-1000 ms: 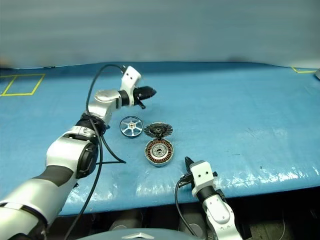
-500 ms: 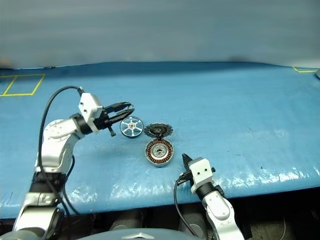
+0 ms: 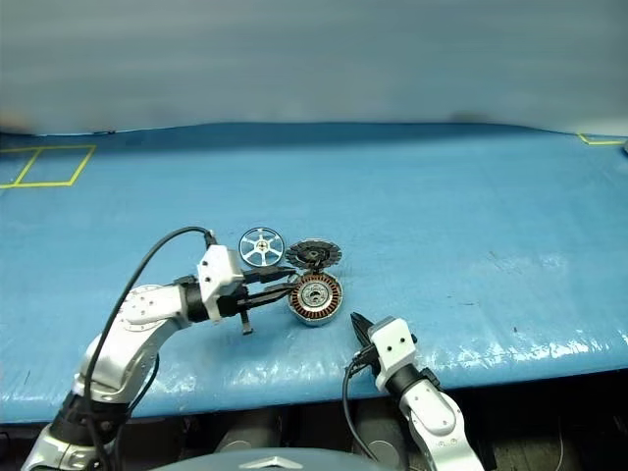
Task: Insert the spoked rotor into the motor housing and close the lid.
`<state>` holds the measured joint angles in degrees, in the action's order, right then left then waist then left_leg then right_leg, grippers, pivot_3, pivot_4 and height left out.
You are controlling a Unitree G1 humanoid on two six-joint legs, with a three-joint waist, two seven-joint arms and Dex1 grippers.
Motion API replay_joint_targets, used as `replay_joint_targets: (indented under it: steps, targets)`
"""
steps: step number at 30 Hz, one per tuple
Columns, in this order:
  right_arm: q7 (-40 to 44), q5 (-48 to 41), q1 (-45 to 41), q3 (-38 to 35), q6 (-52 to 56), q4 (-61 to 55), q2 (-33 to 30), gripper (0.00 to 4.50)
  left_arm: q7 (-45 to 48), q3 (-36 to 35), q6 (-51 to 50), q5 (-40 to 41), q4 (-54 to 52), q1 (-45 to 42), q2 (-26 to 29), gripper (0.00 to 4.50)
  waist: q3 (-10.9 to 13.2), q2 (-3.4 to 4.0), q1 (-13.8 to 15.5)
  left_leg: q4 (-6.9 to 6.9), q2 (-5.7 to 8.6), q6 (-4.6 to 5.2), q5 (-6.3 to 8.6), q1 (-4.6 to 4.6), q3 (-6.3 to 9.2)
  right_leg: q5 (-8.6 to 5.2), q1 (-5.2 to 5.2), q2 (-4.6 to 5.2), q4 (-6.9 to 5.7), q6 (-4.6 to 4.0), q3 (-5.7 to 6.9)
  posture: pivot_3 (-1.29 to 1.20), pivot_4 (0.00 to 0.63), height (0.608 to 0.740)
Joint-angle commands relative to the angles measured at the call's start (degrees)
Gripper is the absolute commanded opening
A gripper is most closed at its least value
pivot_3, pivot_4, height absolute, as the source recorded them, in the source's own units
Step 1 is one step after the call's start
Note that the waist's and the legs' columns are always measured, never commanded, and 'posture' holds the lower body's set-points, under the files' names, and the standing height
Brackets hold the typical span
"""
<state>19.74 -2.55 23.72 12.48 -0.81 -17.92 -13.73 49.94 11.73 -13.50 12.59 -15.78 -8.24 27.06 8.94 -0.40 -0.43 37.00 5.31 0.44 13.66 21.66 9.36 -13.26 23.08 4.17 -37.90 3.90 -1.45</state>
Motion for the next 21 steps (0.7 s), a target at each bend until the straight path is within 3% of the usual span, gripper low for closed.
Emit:
replay_joint_targets:
  steps: [1, 8, 21]
  targets:
    - [0.2, -0.2, 0.0, -0.3, -1.5, -0.3, -0.1, 0.0, -0.3, 2.2, 3.3, -2.8, 2.8, -2.1, -0.4, 0.68, 0.0, 0.02, -0.2, -0.03, 0.0, 0.0, 0.0, 0.0, -0.01, 0.01, 0.02, 0.0, 0.0, 0.02, -0.01, 0.0, 0.15, 0.74]
    - [-0.6, -0.2, 1.3, -0.7, -2.1, 0.0, 0.2, 0.0, 0.2, 4.9, 4.8, -4.8, 9.8, -4.1, -2.5, 0.68, 0.0, 0.03, -0.1, -0.18, -0.02, 0.0, 0.01, 0.02, 0.0, 0.04, 0.13, 0.02, 0.01, 0.09, 0.01, 0.0, 0.15, 0.74]
    - [-1.4, 0.4, 1.1, -0.1, -2.1, 0.5, 0.6, 0.0, 1.3, 7.0, 4.7, -7.2, 13.7, -7.1, -2.3, 0.68, 0.0, 0.03, -0.1, -0.17, -0.01, 0.01, 0.02, 0.07, -0.01, 0.05, 0.21, 0.06, 0.01, 0.13, 0.02, 0.0, 0.15, 0.74]
